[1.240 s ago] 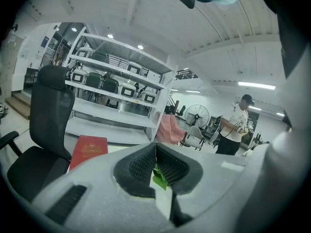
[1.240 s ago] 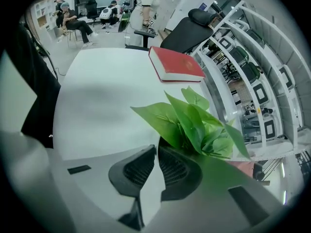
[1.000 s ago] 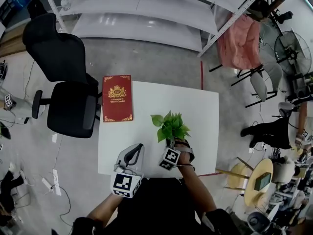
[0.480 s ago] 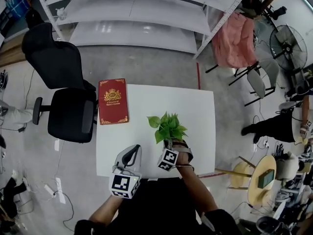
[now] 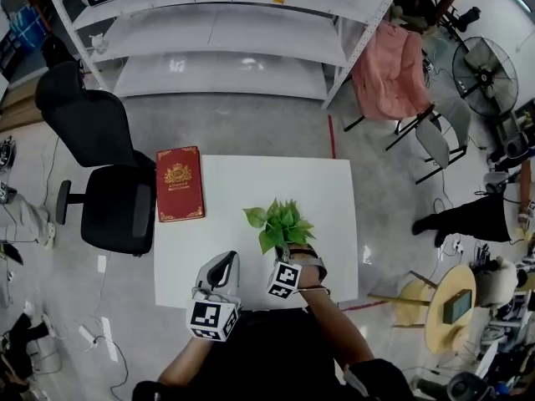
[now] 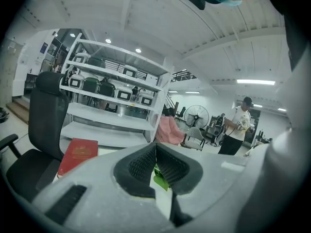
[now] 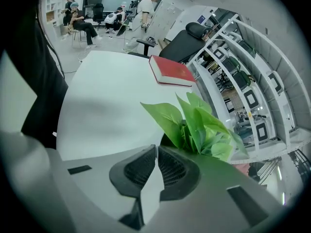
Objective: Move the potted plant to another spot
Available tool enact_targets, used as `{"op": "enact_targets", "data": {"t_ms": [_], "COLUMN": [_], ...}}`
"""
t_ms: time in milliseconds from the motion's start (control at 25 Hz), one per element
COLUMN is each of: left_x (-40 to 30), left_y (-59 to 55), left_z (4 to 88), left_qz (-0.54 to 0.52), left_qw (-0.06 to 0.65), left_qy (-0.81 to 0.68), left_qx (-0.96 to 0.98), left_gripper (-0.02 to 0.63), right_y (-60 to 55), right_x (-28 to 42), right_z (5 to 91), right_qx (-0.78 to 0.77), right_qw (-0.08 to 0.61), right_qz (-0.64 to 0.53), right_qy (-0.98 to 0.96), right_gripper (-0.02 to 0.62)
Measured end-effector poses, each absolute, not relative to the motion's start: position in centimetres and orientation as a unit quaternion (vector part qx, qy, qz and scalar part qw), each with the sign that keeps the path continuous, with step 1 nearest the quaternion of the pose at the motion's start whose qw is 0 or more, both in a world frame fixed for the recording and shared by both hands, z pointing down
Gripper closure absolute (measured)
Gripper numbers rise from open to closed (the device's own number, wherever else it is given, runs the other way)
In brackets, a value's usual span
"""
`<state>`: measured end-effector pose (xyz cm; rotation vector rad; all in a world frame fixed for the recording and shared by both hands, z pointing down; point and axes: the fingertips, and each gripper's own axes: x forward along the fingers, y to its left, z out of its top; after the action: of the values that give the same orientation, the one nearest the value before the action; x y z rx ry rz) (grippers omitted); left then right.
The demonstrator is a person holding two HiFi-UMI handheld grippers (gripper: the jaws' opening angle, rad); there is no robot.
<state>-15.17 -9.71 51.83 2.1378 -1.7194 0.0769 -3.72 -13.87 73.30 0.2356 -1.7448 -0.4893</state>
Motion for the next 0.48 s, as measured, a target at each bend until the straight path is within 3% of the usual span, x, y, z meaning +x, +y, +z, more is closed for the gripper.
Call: {"op": "enact_targets", "data": {"t_ms": [480], "left_x": [-9.0], "left_y": [-12.8], "left_z": [51.1], "left_qz": [0.043], "left_qw": [0.183], "left_qy": [-0.598], "left_qx": [0.779], "left_gripper": [0.589], "right_y": [-16.6], "right_x": [3.3], "right_z": [72.2], "right_qx": [0.124], "right_qw": [0.607], "right_qz": [-0.208], "right_qy": [-0.757], "right_gripper": [0.580]}}
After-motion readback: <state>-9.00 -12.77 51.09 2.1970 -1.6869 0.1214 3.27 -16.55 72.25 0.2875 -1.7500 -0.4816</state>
